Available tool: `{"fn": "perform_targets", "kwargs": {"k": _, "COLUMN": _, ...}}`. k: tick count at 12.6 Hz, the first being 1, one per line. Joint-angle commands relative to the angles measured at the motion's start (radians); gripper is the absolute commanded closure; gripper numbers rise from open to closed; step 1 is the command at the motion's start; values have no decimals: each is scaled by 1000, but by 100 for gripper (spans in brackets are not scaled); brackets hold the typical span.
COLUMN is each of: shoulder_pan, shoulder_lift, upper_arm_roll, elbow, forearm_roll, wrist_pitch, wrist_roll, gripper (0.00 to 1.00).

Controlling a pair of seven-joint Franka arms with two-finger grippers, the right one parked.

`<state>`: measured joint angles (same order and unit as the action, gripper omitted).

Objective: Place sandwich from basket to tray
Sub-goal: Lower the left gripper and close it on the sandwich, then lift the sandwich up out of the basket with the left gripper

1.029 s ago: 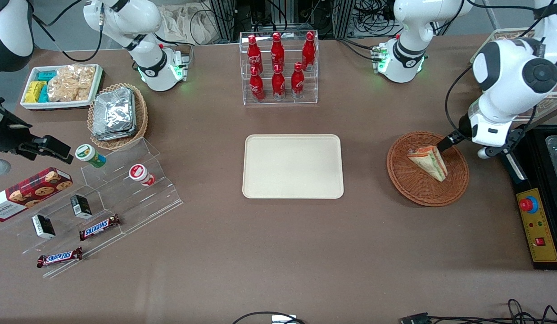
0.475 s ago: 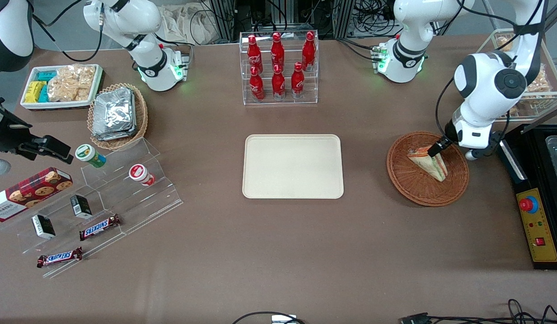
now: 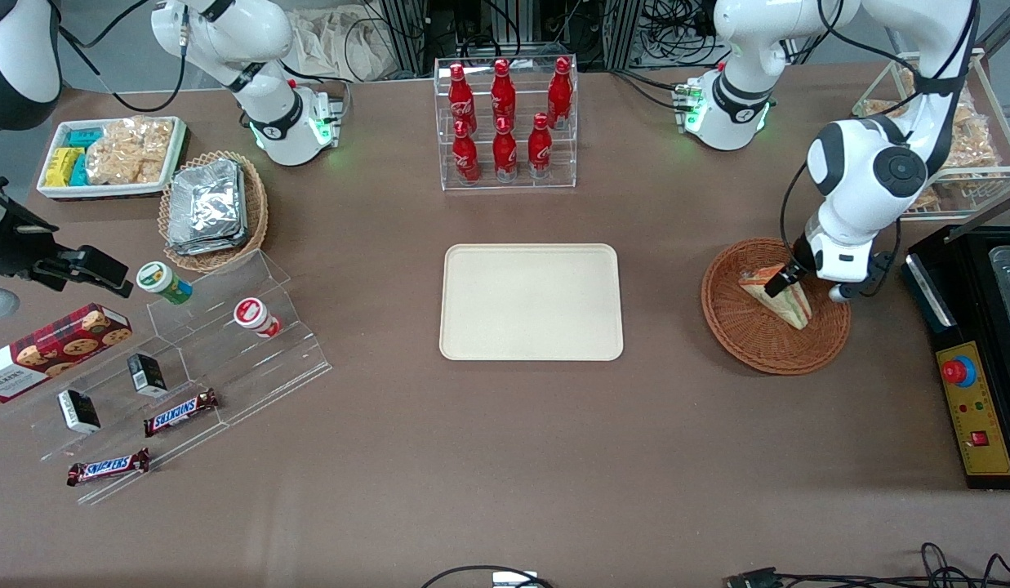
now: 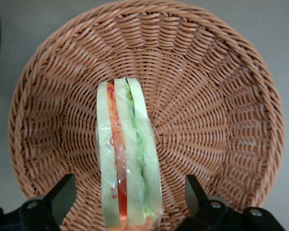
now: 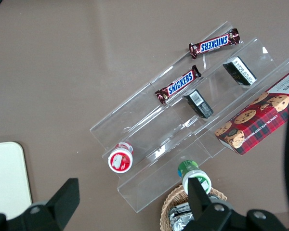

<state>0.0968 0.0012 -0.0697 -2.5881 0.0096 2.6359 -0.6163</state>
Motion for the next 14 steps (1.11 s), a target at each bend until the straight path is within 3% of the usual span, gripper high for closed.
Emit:
{"fn": "perform_targets", "kwargs": {"k": 1, "shoulder_pan": 14, "shoulder_lift": 32, "upper_arm_roll": 1, "elbow": -43, "forearm_roll": 12, "wrist_pitch": 105, "wrist_roll": -19, "gripper": 0}}
{"fn": "perform_targets", "kwargs": {"k": 3, "shoulder_pan": 14, "shoulder_lift": 46, "upper_arm_roll": 1, "elbow": -44, "forearm_roll": 10, "wrist_pitch": 118, "wrist_roll": -34, "gripper": 0}}
{"fn": "perform_targets", "kwargs": {"k": 4, "shoulder_pan": 14, "shoulder_lift": 48, "upper_arm_roll": 1, "elbow": -43, "forearm_roll": 10, "wrist_pitch": 118, "wrist_roll": -48, "gripper": 8}}
{"fn": "perform_targets", "kwargs": {"k": 6, "shoulder_pan": 12, "shoulder_lift": 49, "upper_arm_roll": 1, "elbow": -41, "forearm_roll": 12, "wrist_pitch": 118, "wrist_roll": -51, "gripper": 56}}
{"fn": "perform_targets", "kwargs": {"k": 9, "shoulder_pan": 11, "shoulder_lift": 48, "upper_arm_roll": -1, "elbow": -38, "forearm_roll": 12, "wrist_pitch": 116, "wrist_roll": -45, "gripper": 96}}
{"fn": "perform_targets", "kwargs": {"k": 10, "shoulder_pan": 9, "shoulder_lift": 40, "upper_arm_roll": -1, "elbow": -35, "forearm_roll": 13, "wrist_pitch": 112, "wrist_roll": -39, "gripper": 100}}
{"fn": "perform_targets", "kwargs": {"k": 14, "shoulder_pan": 4, "shoulder_lift": -16, "upper_arm_roll": -4, "elbow": -24, "forearm_roll": 16, "wrist_pitch": 55, "wrist_roll": 45, "gripper": 100}}
